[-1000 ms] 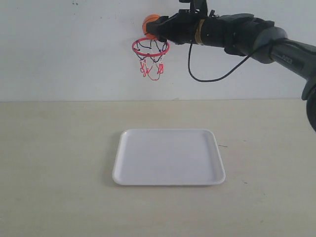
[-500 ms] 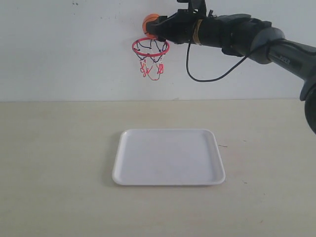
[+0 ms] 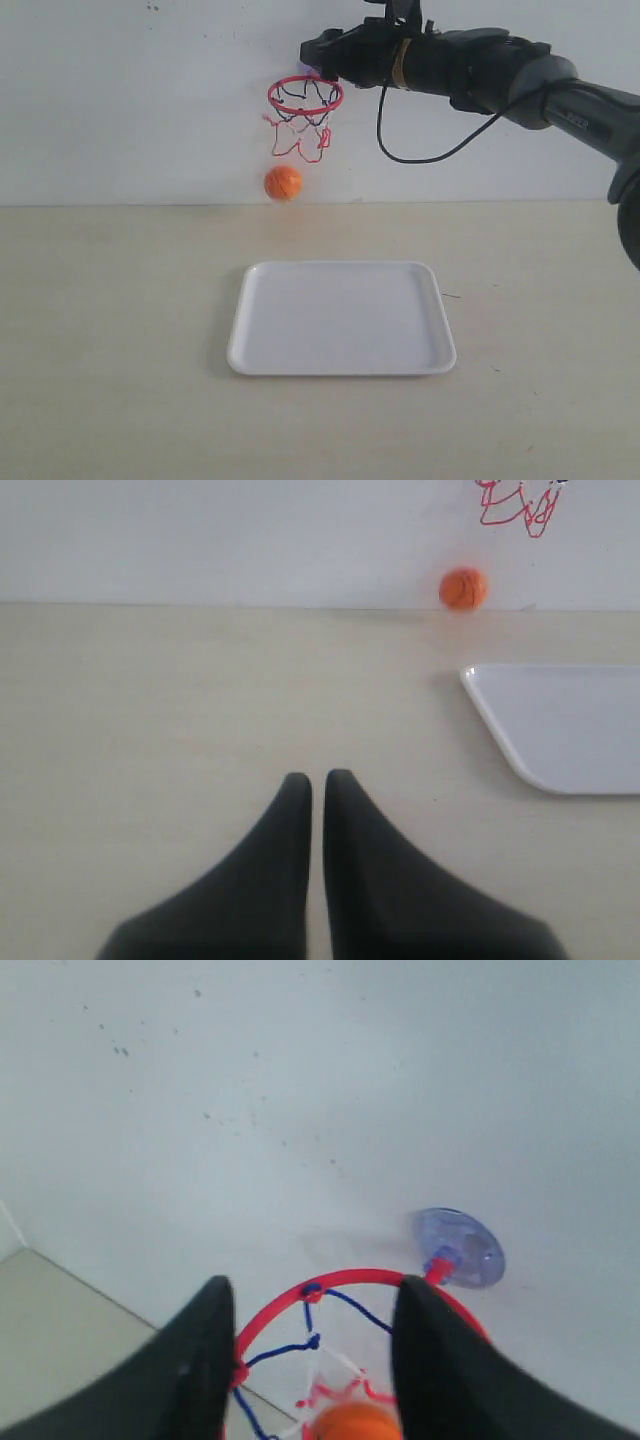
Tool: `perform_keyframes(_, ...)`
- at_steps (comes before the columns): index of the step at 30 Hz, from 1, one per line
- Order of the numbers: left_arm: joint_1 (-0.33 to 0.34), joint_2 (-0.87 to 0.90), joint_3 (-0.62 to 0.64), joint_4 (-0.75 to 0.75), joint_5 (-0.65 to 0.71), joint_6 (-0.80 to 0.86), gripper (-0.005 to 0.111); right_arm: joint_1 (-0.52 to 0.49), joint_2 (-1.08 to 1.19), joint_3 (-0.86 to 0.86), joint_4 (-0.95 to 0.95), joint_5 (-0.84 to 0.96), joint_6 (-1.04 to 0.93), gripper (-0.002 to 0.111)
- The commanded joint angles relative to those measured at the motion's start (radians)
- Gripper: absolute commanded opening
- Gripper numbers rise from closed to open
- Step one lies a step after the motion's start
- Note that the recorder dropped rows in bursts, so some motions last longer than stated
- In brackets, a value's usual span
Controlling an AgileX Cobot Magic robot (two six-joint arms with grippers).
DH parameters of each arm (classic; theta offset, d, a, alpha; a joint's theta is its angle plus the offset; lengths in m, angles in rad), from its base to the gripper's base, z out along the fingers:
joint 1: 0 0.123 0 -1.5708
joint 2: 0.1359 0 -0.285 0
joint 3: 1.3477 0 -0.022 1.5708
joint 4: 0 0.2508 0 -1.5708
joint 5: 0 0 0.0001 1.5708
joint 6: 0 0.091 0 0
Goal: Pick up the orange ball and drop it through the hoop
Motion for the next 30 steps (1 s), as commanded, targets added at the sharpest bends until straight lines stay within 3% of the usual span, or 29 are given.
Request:
perform_keyframes(1,0.002,-0.003,0.004,-0.011,-0.002,0.003,0.004,-0.026,-0.028,-0.008,-0.004,-0.105,0.014,0.001)
perform_keyframes(7,0.002,-0.003,0.004,-0.011,-0.002,0.003,0.004,-0.151,-0.054,-0.008,-0.016,-0.336,0.18,0.0)
perform_keyframes(13,0.002,-0.003,0.004,-0.011,-0.002,0.003,0.004,-0.328,-0.081,-0.008,-0.014,-0.779,0.249,0.0)
perform_keyframes(17,0.002,-0.003,0.004,-0.011,-0.002,0.003,0.004,-0.399,-0.14,0.035,-0.063,-0.779,0.249,0.0)
perform_keyframes(25,0.002,-0.003,0.004,-0.011,-0.002,0.003,0.004,-0.467,-0.406,0.428,-0.077,-0.779,0.23,0.0)
perform_keyframes(30,0.002,-0.003,0.004,-0.011,-0.002,0.003,0.004,-0.569,-0.657,0.755,-0.077,-0.779,0.163,0.0)
